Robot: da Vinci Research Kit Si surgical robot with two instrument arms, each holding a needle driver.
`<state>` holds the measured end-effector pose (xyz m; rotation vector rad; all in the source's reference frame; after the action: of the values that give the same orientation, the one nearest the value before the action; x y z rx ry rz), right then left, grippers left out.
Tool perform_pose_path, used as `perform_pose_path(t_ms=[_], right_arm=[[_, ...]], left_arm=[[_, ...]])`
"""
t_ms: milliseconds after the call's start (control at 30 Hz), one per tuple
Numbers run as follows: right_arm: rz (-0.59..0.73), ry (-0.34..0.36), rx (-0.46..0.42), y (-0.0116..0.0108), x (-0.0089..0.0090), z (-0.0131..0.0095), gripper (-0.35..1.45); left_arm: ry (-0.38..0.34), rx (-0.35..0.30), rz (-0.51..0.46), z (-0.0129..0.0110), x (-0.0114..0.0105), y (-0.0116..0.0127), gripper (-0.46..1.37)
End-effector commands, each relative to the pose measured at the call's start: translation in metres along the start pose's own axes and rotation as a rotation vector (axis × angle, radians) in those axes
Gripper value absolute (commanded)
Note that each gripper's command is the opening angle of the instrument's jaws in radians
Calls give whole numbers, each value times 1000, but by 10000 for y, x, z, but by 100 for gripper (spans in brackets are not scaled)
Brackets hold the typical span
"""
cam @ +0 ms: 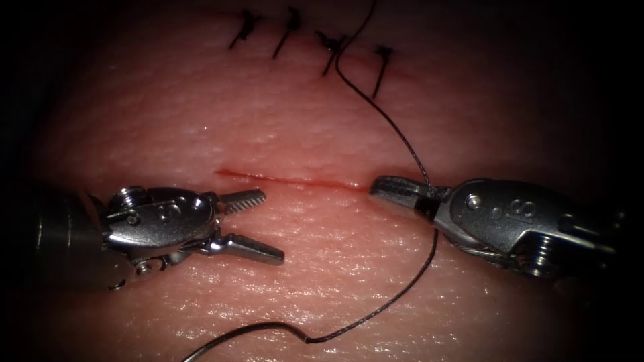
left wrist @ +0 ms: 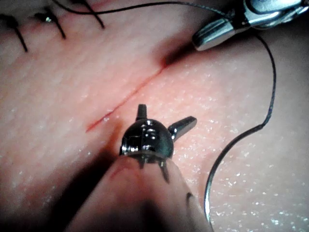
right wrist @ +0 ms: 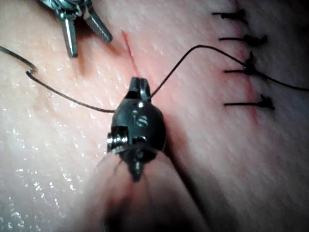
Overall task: Wound Closure
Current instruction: With the left jaws, grasp the needle
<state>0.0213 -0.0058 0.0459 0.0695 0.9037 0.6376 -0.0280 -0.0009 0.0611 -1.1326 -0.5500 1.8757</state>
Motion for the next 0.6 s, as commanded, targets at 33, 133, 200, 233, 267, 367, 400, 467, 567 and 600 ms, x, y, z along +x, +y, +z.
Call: perform_pose_path(t_ms=[33, 133, 200, 233, 267, 367, 400, 467, 567, 600], right_arm=[[-1, -1, -6, 3, 2, 1, -35], [-2, 3, -13, 8, 6, 3, -35], [-11, 0, -17, 11, 9, 5, -35], [-15, -1, -18, 13, 10, 6, -35], [-20, -2, -20, 14, 11, 7, -35], [-36, -4, -23, 18, 12, 9, -35], [-36, -4, -23, 18, 13, 9, -35], [-48, -5, -24, 20, 13, 9, -35], [-47, -3, -25, 22, 14, 10, -35], [-46, -4, -25, 23, 15, 10, -35]], left_arm=[[10, -8, -3, -2, 1, 0, 62], [21, -16, -2, -5, 3, 1, 63], [22, -20, 2, -7, 4, 1, 63], [24, -22, 1, -9, 4, 1, 63], [26, -24, 7, -10, 4, 1, 63], [28, -28, 11, -12, 5, 1, 62], [27, -29, 11, -13, 5, 1, 62], [26, -30, 17, -14, 5, 1, 55], [26, -36, 28, -15, 4, 3, 40], [24, -47, 34, -16, 3, 4, 40]])
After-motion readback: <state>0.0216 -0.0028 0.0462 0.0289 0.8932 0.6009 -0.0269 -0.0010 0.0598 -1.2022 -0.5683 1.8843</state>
